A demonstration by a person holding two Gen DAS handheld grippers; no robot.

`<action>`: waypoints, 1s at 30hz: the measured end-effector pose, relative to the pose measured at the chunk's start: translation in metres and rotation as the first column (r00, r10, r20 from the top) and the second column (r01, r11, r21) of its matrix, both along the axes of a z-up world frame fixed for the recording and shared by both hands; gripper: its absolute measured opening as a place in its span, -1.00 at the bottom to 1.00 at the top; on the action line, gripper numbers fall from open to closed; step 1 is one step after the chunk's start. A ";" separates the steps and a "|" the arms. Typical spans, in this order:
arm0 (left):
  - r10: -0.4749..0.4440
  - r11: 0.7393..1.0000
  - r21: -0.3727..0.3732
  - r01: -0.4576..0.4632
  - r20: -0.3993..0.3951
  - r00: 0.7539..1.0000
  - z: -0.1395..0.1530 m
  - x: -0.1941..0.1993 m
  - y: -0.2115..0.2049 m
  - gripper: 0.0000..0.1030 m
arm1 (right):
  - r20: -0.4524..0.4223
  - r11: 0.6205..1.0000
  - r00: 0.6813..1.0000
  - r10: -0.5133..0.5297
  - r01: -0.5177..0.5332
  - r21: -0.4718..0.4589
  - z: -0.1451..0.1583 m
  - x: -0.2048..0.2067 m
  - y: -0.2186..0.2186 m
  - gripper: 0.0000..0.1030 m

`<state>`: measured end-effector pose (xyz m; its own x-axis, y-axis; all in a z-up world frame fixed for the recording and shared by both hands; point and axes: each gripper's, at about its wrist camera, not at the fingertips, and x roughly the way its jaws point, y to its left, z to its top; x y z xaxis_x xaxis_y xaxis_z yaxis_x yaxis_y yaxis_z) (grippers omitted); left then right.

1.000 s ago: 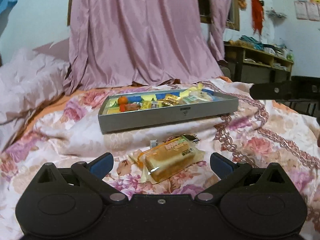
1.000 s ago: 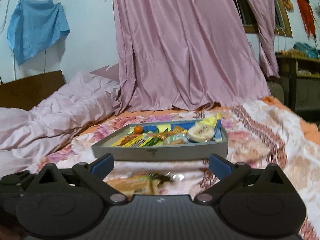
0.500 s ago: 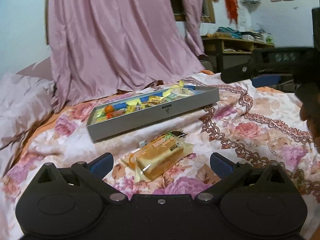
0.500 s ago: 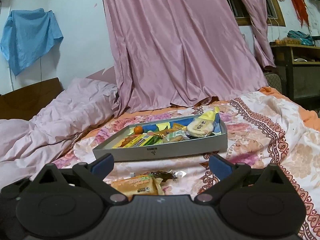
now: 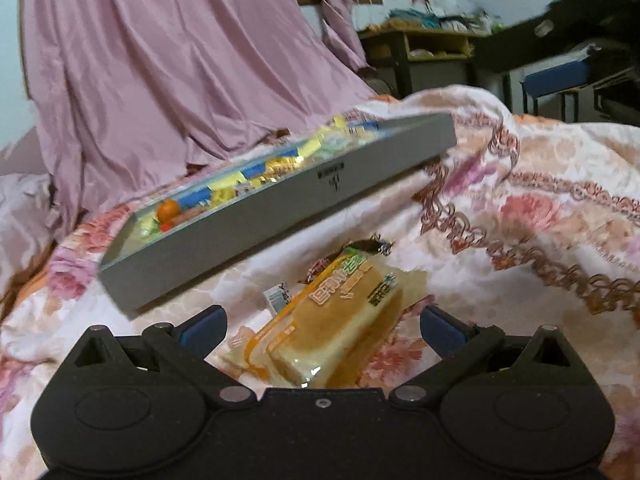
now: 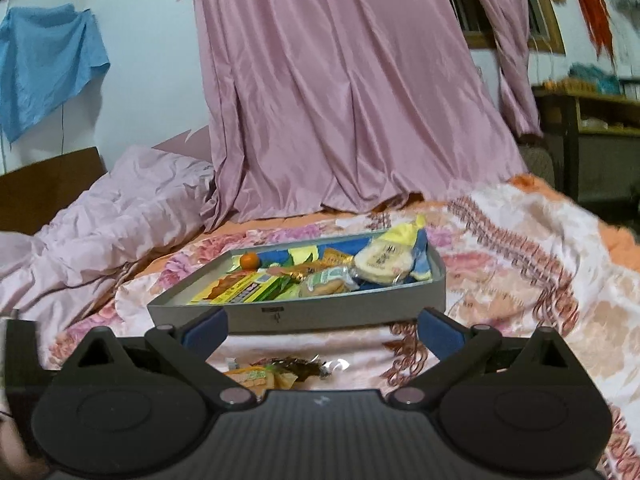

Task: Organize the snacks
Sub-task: 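Move both tools back toward the bread loaf and brown wrapped snack, then grasp the wrapped bread loaf with the left tool and lift it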

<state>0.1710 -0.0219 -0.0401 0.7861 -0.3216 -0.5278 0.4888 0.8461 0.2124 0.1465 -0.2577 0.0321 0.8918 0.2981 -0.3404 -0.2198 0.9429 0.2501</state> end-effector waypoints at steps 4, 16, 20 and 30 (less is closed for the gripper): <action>-0.046 0.999 0.020 0.047 -0.048 0.998 -0.014 0.027 -0.008 0.99 | 0.004 1.000 1.000 -0.004 0.004 0.001 -0.001 0.001 -0.003 1.00; -0.135 0.981 0.116 0.157 -0.172 0.976 -0.027 0.029 -0.037 0.81 | -0.023 0.999 1.000 0.006 -0.005 0.044 -0.001 0.005 -0.010 1.00; -0.104 0.991 0.066 0.118 -0.180 0.978 -0.028 0.038 -0.034 0.55 | -0.025 0.999 1.000 -0.003 0.004 0.041 -0.001 0.005 -0.011 1.00; 0.021 1.000 0.003 -0.021 -0.177 0.984 -0.023 0.015 -0.006 -0.07 | -0.107 0.995 0.991 0.079 -0.085 -0.046 -0.016 0.023 0.008 1.00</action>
